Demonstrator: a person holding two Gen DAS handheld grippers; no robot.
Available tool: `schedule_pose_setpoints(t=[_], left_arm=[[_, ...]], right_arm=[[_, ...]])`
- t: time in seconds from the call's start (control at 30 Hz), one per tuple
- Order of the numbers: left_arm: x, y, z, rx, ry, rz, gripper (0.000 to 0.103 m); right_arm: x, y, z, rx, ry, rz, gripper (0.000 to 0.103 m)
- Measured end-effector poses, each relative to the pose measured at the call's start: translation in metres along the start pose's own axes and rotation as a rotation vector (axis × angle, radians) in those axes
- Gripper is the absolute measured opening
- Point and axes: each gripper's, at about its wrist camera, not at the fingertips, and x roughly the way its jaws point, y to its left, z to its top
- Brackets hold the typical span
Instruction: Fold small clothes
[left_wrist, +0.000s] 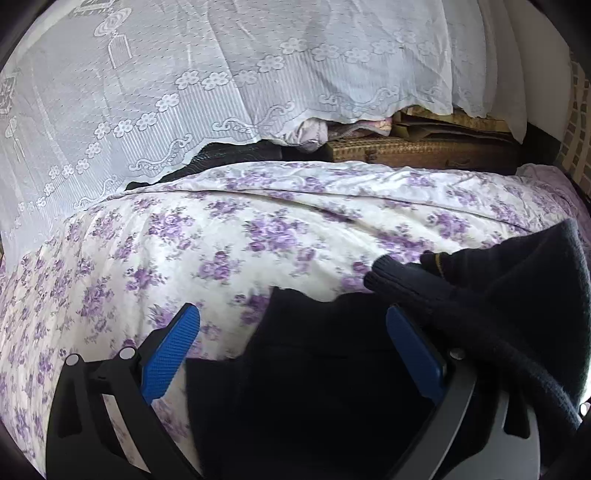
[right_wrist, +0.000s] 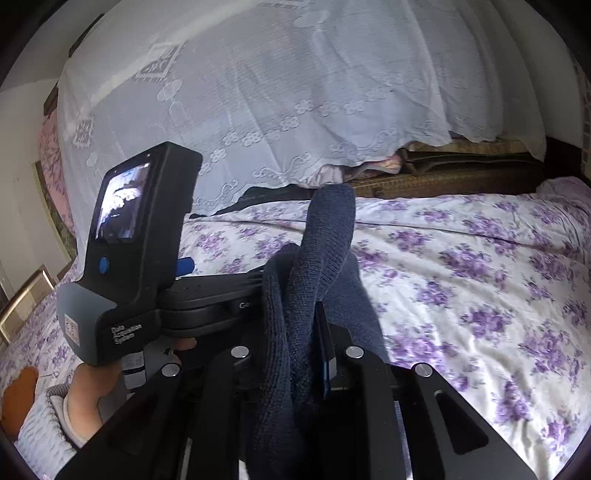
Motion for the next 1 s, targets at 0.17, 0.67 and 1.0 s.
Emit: schedule_pose_setpoints(t=[0.17,0.67,1.0], left_arm=[[0.020,0.035,0.001,-0.090,0.035,0.005,0.099],[0.033,0.113,-0.002,-0.204,0.048,0.031,0.099],[0.069,0.151,-0.022,-0.277,0.164,0.100,0.099]], right_arm=[[0.009,0.029,-0.001,-0.036,0.023,0.008,0.018],[0.058,0.102,-0.001,-0.095,0.092,0.034,0.019],[0.092,0.130,-0.039,-0.211,0.189,-0.017,0.023]])
